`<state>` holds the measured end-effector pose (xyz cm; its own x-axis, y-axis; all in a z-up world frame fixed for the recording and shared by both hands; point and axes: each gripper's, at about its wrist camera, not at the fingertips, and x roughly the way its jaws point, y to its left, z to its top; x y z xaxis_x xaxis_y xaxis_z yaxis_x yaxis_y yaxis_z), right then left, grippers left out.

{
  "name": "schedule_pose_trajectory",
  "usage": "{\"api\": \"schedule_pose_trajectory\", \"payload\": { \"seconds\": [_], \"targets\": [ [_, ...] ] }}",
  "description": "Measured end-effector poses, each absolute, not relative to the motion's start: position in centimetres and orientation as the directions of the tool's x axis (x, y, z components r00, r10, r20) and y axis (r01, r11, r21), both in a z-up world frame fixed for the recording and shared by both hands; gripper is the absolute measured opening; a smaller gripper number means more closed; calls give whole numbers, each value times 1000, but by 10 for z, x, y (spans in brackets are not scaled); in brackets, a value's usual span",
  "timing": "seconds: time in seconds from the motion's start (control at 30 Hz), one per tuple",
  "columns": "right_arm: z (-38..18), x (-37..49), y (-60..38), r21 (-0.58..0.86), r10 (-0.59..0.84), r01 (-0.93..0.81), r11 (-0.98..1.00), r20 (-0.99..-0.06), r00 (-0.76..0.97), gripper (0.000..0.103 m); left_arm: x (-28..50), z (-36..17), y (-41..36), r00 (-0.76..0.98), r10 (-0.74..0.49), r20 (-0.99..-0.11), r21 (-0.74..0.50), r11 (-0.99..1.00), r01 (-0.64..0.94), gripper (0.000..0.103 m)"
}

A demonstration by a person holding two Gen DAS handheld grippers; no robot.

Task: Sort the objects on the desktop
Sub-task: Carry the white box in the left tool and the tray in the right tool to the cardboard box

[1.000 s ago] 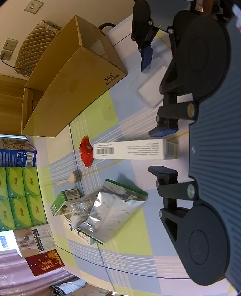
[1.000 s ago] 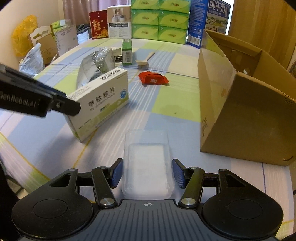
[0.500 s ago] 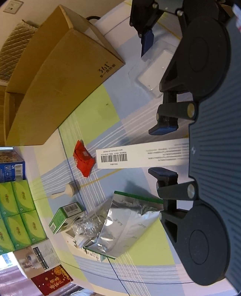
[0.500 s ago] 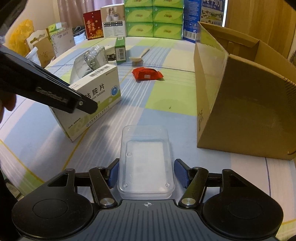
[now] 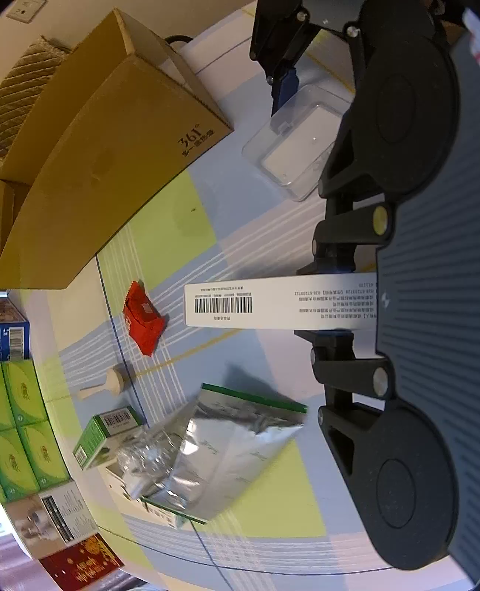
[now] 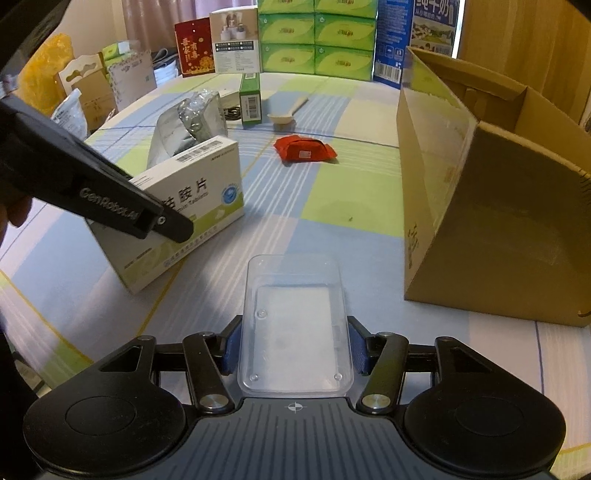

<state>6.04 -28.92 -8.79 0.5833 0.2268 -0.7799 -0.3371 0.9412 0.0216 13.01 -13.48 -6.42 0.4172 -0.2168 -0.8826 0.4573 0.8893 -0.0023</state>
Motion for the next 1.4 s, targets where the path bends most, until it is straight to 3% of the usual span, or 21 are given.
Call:
{"api": "schedule_pose_trajectory", "payload": {
  "seconds": [0.4, 0.73, 1.0, 1.23, 1.4],
  "targets": [
    [-48, 38, -297, 14, 225, -315, 949, -729, 646, 53, 102, -31, -130, 470, -236, -851, -19, 907, 421, 20],
    [25, 35, -323, 27, 237, -284, 959, -629, 741, 53, 99, 30, -158, 541, -316, -779, -38, 886, 462, 20],
    [68, 75, -391, -16, 116, -152, 988, -564, 818, 53, 127, 72, -218, 556, -401, -728, -69, 849, 523, 20],
    [64, 130, -452, -9, 44, -60, 998, -582, 812, 53, 165, 84, -286, 534, -458, -711, -96, 816, 571, 20],
    [40, 164, -475, 54, 78, -57, 997, -645, 760, 53, 193, 68, -317, 503, -460, -732, -97, 801, 591, 20]
  ]
}}
